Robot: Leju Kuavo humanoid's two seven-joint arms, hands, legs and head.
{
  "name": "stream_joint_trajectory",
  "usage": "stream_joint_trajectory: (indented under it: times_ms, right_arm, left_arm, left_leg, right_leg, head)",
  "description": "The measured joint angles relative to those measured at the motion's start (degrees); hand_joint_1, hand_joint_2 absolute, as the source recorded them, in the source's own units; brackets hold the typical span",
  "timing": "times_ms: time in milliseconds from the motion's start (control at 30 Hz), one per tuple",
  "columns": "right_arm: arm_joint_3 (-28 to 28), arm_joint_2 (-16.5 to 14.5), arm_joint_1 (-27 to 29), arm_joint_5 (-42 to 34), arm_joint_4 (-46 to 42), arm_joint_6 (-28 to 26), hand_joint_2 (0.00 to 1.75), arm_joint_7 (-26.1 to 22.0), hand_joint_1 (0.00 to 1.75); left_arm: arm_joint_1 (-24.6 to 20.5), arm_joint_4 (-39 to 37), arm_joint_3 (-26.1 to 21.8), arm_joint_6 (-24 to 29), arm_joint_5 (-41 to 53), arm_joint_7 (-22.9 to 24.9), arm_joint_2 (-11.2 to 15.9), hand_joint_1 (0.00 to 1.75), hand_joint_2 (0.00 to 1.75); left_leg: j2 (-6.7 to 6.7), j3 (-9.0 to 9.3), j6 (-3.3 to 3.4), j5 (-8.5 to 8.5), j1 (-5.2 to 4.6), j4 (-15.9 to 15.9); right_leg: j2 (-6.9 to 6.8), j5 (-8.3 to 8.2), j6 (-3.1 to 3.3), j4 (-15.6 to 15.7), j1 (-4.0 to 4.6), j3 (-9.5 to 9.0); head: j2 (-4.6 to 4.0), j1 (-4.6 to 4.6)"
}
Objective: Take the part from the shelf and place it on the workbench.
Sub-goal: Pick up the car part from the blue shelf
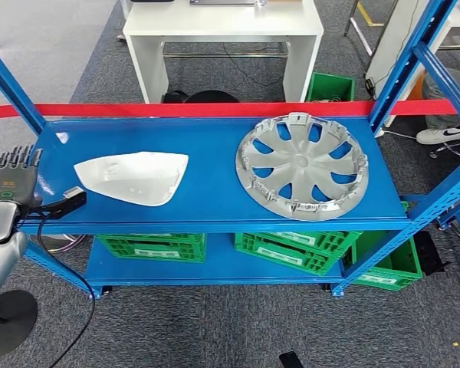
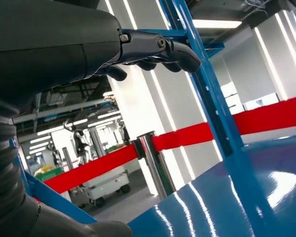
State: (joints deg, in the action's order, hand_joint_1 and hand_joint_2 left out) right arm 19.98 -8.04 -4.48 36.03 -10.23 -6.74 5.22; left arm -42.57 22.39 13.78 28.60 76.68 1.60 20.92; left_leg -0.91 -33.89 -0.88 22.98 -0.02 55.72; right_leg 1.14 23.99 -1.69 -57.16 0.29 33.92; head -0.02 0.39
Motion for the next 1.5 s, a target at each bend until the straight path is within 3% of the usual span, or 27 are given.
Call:
stream_joint_trajectory:
  times_ms: [233, 567, 700, 933, 1033, 1167, 1300, 1500]
  right_arm:
    - [0.4, 0.0, -0.1, 0.3, 0.0, 0.5, 0.00, -0.1, 0.00]
    - [0.6, 0.0, -0.2, 0.6, 0.0, 0.6, 0.00, -0.3, 0.00]
    - [0.7, 0.0, -0.2, 0.8, 0.0, 0.6, 0.00, -0.3, 0.00]
    - [0.9, -0.1, -0.2, 1.0, 0.0, 0.4, 0.00, -0.5, 0.00]
    - [1.1, -0.1, 0.0, 1.1, 0.0, 0.1, 0.00, -0.6, 0.00]
    - [1.9, -0.1, 0.4, 1.2, 0.0, -0.2, 0.00, -1.0, 0.00]
    - [2.3, -0.2, 0.7, 1.3, 0.0, -0.3, 0.00, -1.3, 0.00]
    - [3.3, -0.4, 0.8, 1.4, 0.0, -0.6, 0.00, -1.7, 0.00]
  left_arm:
    - [-0.1, -1.8, 1.1, -9.3, 1.6, -3.8, 1.7, 0.00, 1.75]
    - [0.4, -2.5, 2.5, -9.8, 4.3, -4.0, 3.4, 0.00, 1.75]
    - [1.3, -2.5, 2.8, -7.4, 5.3, -3.2, 3.8, 0.00, 1.75]
    - [4.8, -2.5, 2.1, 3.6, 2.0, -3.1, 4.3, 0.00, 1.75]
    - [7.4, -0.8, -0.6, 9.3, 0.9, -3.7, 4.0, 0.00, 1.75]
    - [13.2, 9.4, -8.0, 11.4, 1.6, -7.6, 2.4, 0.00, 1.75]
    - [17.1, 19.2, -17.3, 11.7, 1.7, -13.5, -0.9, 0.00, 1.75]
    - [20.6, 31.9, -28.6, 11.7, 0.1, -23.4, -8.2, 0.00, 1.75]
  left_leg:
    - [0.00, 0.00, 0.00, 0.00, 0.00, 0.0]
    - [-0.01, 0.10, -0.01, 0.01, 0.00, 0.0]
    - [-0.01, 0.18, -0.02, 0.01, 0.00, 0.0]
    - [-0.01, 0.25, -0.03, 0.02, 0.00, 0.0]
    - [0.00, 0.26, -0.03, 0.02, 0.00, 0.0]
    - [0.01, 0.24, -0.02, 0.03, -0.01, 0.0]
    - [0.07, 0.23, -0.09, 0.10, -0.02, 0.0]
    - [0.12, 0.24, -0.11, 0.13, -0.02, 0.0]
  right_leg:
    - [0.00, 0.00, 0.00, 0.0, 0.00, -0.01]
    - [0.00, 0.01, 0.01, 0.0, 0.00, -0.11]
    - [0.00, 0.01, 0.02, 0.0, 0.00, -0.19]
    - [0.00, 0.04, 0.06, 0.0, 0.00, -0.22]
    - [0.00, 0.05, 0.07, 0.0, 0.00, -0.19]
    - [0.00, 0.06, 0.07, 0.0, -0.01, -0.14]
    - [0.07, 0.07, 0.07, 0.0, -0.02, -0.13]
    - [0.13, 0.08, 0.05, 0.0, -0.02, -0.15]
  head:
    - [0.00, -0.01]
    - [0.01, 0.00]
    - [0.01, 0.00]
    - [0.00, 0.00]
    - [0.00, 0.00]
    - [0.00, 0.00]
    - [0.00, -0.01]
    - [0.00, -0.01]
